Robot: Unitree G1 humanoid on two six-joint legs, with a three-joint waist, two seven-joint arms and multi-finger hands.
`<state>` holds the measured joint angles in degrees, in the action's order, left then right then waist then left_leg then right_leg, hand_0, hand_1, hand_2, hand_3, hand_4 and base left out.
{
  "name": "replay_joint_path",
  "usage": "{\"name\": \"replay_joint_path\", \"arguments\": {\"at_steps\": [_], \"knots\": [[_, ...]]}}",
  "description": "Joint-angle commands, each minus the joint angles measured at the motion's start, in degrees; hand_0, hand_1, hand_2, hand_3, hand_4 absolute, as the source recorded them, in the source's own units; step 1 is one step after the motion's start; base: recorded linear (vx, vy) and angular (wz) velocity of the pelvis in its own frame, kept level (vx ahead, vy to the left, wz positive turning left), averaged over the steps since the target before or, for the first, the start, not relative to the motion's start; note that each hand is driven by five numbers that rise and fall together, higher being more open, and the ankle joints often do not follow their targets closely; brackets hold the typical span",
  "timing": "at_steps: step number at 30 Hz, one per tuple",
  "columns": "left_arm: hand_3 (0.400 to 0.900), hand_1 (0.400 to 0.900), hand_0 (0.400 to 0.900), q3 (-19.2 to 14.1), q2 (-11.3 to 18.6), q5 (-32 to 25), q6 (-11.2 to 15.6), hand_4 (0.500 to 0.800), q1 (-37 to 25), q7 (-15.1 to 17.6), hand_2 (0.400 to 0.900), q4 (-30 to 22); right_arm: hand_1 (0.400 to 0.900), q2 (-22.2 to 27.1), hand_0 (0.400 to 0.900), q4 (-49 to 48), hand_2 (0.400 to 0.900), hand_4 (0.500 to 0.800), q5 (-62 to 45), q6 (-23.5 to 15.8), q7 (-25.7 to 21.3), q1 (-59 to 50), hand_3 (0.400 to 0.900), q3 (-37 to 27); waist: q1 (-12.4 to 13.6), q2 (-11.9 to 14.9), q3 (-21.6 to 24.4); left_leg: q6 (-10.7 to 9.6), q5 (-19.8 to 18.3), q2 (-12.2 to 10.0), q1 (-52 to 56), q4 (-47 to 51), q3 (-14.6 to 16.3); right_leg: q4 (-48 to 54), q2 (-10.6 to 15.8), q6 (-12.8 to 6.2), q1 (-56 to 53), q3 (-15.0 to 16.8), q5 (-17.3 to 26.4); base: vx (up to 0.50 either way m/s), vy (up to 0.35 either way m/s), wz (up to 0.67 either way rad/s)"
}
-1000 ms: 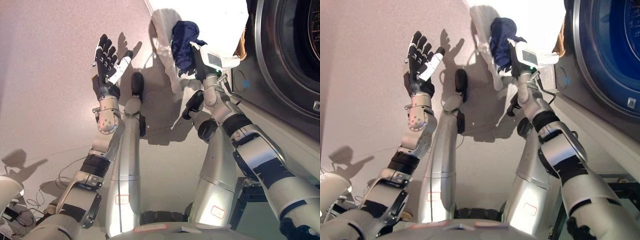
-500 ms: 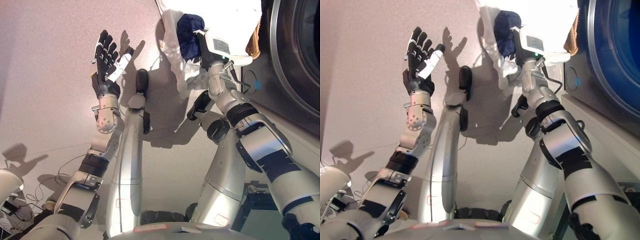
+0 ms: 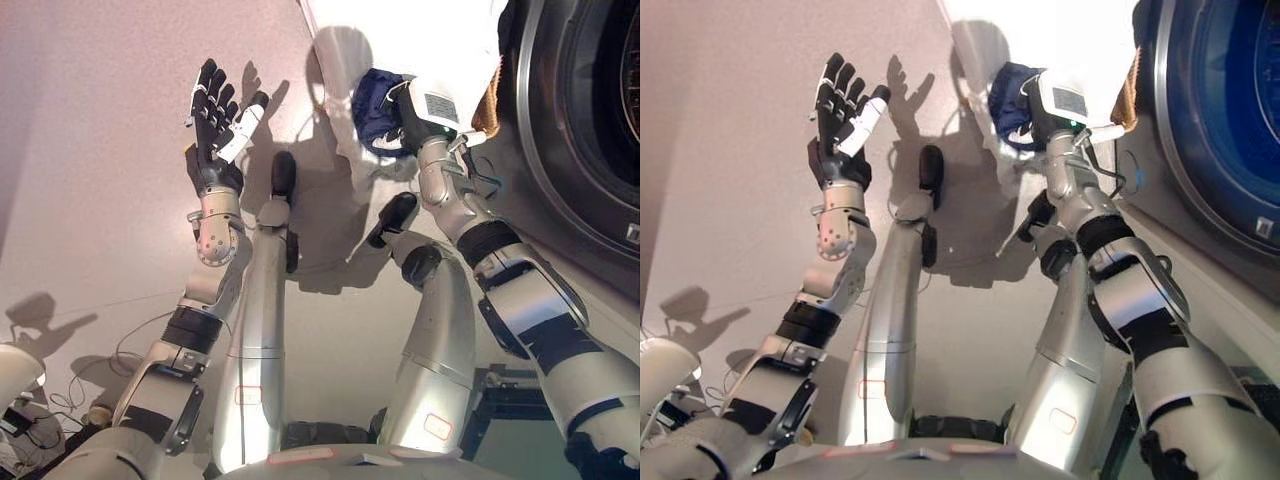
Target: Put the clothes in the basket into the washing machine.
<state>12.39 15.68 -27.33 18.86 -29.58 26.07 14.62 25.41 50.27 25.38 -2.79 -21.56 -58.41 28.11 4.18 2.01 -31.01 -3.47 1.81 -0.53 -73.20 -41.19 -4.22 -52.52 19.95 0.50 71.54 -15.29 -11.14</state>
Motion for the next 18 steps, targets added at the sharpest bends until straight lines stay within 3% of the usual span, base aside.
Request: {"name": "replay_joint_path", "arguments": {"at_steps": [1,5,12,17,18], "knots": [[0.9,0.9,0.9,-5.0,-0.9,3.1,4.2,0.8,4.8,1.5,0.9,-2.4,0.4,1.4,0.4,-10.1,0.4,0.5,3.3,-1.9,-3.0,7.4,0.4,-2.3,-3.7,1.3,10.6,1.7,-9.5,0.1,-0.7,-2.0,0.4,4.6,-2.3,-8.45,4.3,2.3,2.8,0.0,0.008,-0.15],[0.9,0.9,0.9,-6.7,-1.7,3.9,3.3,0.8,6.0,2.0,0.9,-2.4,0.4,4.7,0.4,-22.2,0.4,0.5,5.1,-2.3,-3.2,14.6,0.4,-9.3,-5.5,1.8,11.4,1.8,-10.3,-0.1,-0.6,-2.6,0.2,4.3,-2.6,-8.38,3.9,2.3,1.9,0.02,0.006,-0.1],[0.9,0.9,0.9,-7.8,-2.5,5.6,2.4,0.8,7.3,2.5,0.9,-2.8,0.4,5.9,0.4,-30.7,0.4,0.5,7.3,-2.3,-5.7,22.5,0.4,-18.8,-7.2,2.1,12.3,1.6,-10.4,-0.6,-0.5,-2.1,-0.1,5.5,-3.1,-8.5,3.3,1.9,2.1,0.02,-0.01,-0.04],[0.9,0.9,0.9,-7.3,-1.7,6.4,3.0,0.8,7.5,3.1,0.9,-2.7,0.4,7.6,0.4,-26.5,0.4,0.5,11.5,0.5,-11.3,21.4,0.4,-20.2,-6.9,1.9,12.8,1.7,-10.7,-1.1,0.6,-1.4,0.4,6.0,-3.7,-8.56,2.6,2.4,2.0,0.0,0.01,-0.12],[0.9,0.9,0.9,-7.0,-1.6,6.5,3.2,0.8,7.4,3.1,0.9,-2.7,0.4,8.2,0.4,-24.4,0.4,0.5,13.0,1.3,-12.6,19.8,0.4,-19.2,-6.7,1.8,12.4,2.1,-9.1,-1.1,-0.1,-1.2,0.9,6.5,-3.5,-7.85,3.1,2.0,3.6,0.01,0.001,-0.09]]}}
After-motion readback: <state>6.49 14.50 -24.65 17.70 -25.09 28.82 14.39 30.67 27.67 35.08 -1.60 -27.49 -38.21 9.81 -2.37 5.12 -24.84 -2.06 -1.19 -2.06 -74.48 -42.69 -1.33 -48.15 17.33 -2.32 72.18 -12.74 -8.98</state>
